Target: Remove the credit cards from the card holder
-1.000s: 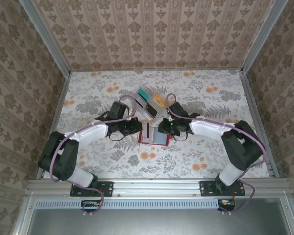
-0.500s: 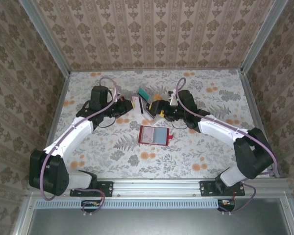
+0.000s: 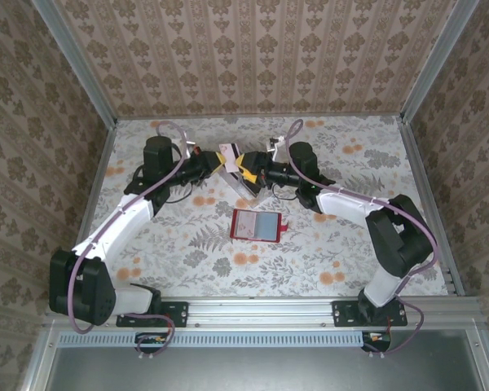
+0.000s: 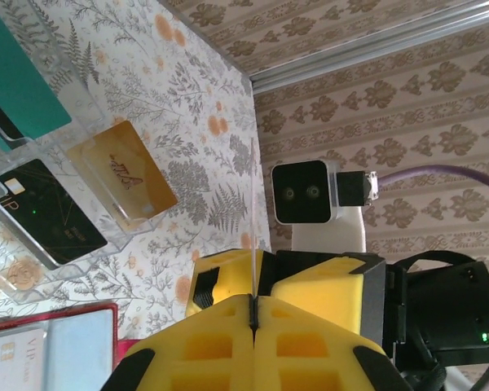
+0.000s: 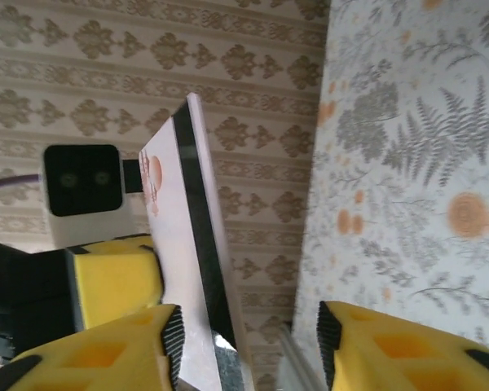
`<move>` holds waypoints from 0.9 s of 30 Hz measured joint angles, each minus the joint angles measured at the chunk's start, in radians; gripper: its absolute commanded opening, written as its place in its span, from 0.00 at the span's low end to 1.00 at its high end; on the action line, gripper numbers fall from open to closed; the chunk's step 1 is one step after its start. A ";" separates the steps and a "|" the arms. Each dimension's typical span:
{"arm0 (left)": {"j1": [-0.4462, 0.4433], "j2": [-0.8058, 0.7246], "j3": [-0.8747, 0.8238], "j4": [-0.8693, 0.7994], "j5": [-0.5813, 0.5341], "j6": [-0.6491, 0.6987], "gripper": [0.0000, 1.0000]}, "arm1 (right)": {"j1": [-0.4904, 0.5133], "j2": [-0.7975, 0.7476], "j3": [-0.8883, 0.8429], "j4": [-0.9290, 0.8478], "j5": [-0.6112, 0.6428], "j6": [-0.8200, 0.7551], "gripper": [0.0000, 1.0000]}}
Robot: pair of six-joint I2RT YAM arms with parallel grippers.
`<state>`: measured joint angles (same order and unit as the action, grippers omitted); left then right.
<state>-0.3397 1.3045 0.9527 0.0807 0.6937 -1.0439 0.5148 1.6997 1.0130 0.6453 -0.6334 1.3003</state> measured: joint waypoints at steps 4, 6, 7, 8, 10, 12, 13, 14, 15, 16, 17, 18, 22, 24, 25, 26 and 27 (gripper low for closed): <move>0.011 0.003 -0.010 0.025 0.003 -0.029 0.00 | 0.000 0.008 0.000 0.035 -0.012 0.031 0.25; 0.015 0.004 -0.017 0.029 0.006 -0.039 0.00 | -0.001 0.009 0.001 0.044 -0.015 0.043 0.17; 0.016 0.004 -0.019 0.030 0.007 -0.042 0.00 | -0.002 0.009 0.001 0.047 -0.015 0.042 0.13; 0.019 0.004 -0.023 0.034 0.007 -0.045 0.01 | -0.002 0.009 0.001 0.048 -0.017 0.040 0.09; 0.022 0.005 -0.031 0.032 0.006 -0.049 0.14 | -0.005 0.009 0.002 0.052 -0.020 0.038 0.03; 0.029 0.007 -0.037 0.024 0.006 -0.048 0.38 | -0.005 0.009 0.007 0.048 -0.023 0.027 0.03; 0.032 0.007 -0.037 0.010 0.005 -0.046 0.49 | -0.005 0.009 0.010 0.036 -0.023 0.008 0.03; 0.035 0.007 -0.036 -0.021 -0.009 -0.032 0.60 | -0.004 0.009 0.016 0.009 -0.022 -0.024 0.02; 0.040 0.007 -0.032 -0.053 -0.028 -0.014 0.66 | -0.004 0.009 0.022 -0.023 -0.017 -0.058 0.02; 0.044 0.007 -0.029 -0.100 -0.059 0.014 0.71 | -0.005 0.009 0.029 -0.071 -0.005 -0.108 0.02; 0.049 0.007 -0.028 -0.154 -0.096 0.040 0.76 | -0.005 0.009 0.041 -0.137 0.013 -0.164 0.02; 0.055 0.007 -0.027 -0.197 -0.127 0.068 0.79 | -0.005 0.009 0.051 -0.192 0.032 -0.216 0.02; 0.084 0.014 -0.027 -0.330 -0.230 0.156 0.93 | 0.005 0.011 0.116 -0.436 0.133 -0.462 0.01; 0.109 0.024 -0.029 -0.369 -0.269 0.192 1.00 | 0.016 0.031 0.184 -0.544 0.189 -0.595 0.01; 0.119 0.028 -0.031 -0.385 -0.282 0.209 1.00 | 0.024 0.041 0.209 -0.571 0.210 -0.641 0.01; 0.130 0.030 -0.035 -0.397 -0.293 0.224 1.00 | 0.033 0.057 0.243 -0.602 0.236 -0.701 0.01; 0.142 0.032 -0.042 -0.409 -0.304 0.236 1.00 | 0.045 0.074 0.275 -0.631 0.259 -0.757 0.01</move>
<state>-0.1978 1.3365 0.9108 -0.3283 0.3897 -0.8078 0.5598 1.7737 1.2884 0.0147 -0.3740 0.5430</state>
